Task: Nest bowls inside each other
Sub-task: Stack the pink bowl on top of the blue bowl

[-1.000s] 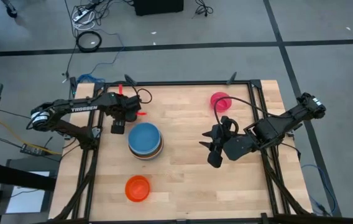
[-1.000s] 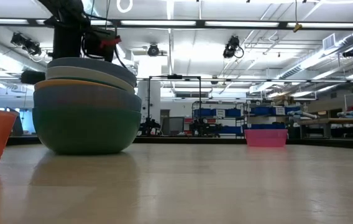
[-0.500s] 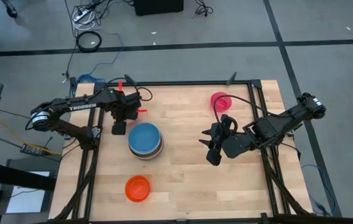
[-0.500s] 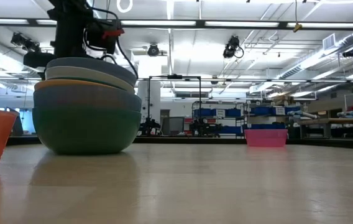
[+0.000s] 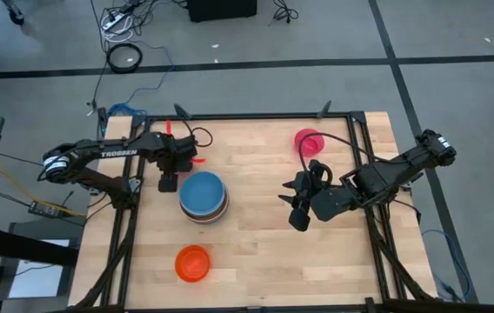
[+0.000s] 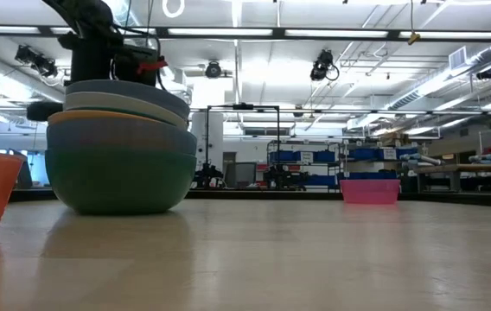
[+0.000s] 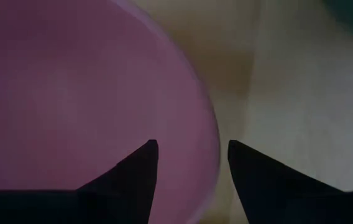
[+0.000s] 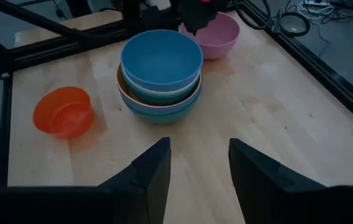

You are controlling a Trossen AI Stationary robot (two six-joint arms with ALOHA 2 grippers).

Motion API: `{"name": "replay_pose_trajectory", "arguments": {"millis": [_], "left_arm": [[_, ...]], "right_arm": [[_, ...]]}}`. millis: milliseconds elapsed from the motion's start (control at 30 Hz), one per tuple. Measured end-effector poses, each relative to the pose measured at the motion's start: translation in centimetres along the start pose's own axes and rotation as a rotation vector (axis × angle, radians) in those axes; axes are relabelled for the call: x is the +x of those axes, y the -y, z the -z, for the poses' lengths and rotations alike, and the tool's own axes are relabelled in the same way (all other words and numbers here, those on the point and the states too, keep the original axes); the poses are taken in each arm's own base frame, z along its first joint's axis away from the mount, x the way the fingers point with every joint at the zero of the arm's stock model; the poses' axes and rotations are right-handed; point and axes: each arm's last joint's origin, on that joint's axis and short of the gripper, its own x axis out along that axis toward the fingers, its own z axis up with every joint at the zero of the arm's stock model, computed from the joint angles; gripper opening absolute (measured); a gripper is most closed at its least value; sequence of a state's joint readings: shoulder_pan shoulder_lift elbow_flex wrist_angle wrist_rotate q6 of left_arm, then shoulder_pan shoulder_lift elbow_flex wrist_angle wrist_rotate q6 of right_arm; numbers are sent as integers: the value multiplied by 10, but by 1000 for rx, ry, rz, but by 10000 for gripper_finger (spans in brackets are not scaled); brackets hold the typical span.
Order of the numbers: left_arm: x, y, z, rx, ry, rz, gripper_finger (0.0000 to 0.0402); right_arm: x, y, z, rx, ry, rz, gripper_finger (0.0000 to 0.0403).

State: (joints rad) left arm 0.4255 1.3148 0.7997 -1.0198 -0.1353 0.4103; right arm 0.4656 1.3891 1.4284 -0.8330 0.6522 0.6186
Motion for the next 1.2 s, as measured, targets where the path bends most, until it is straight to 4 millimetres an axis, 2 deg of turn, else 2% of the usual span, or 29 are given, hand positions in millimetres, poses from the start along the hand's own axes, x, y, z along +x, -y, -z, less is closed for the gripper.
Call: {"name": "replay_pose_trajectory", "arguments": {"millis": [100,167,267,400,433,567,700,800,900,1067,1200], "left_arm": [[4,-1,-2,-6,28,-31,199],[4,-1,-2,-5,23,-51,183],[4,-2,-2,-4,17,-66,127],[4,-2,-2,-6,17,-61,24],[4,-2,-2,-16,18,-61,15],[4,-3,0,-49,-16,-112,8],[-10,-6,1,-67,-76,-173,8],[-29,-9,-4,-80,-41,-190,8],[-58,-12,-9,-89,41,-221,7],[-126,-13,-7,-115,191,-254,7],[-177,-1,3,-125,396,-93,7]], "right_arm": [[0,0,0,-1,0,0,151],[0,0,0,-1,0,0,151],[0,0,0,-1,0,0,151],[0,0,0,-1,0,0,151],[0,0,0,-1,0,0,151],[0,0,0,-2,0,0,151],[0,0,0,-10,0,0,151],[0,0,0,-19,0,0,151],[0,0,0,-22,0,0,151],[0,1,0,-38,0,5,151],[3,1,3,-45,-5,19,151]]}}
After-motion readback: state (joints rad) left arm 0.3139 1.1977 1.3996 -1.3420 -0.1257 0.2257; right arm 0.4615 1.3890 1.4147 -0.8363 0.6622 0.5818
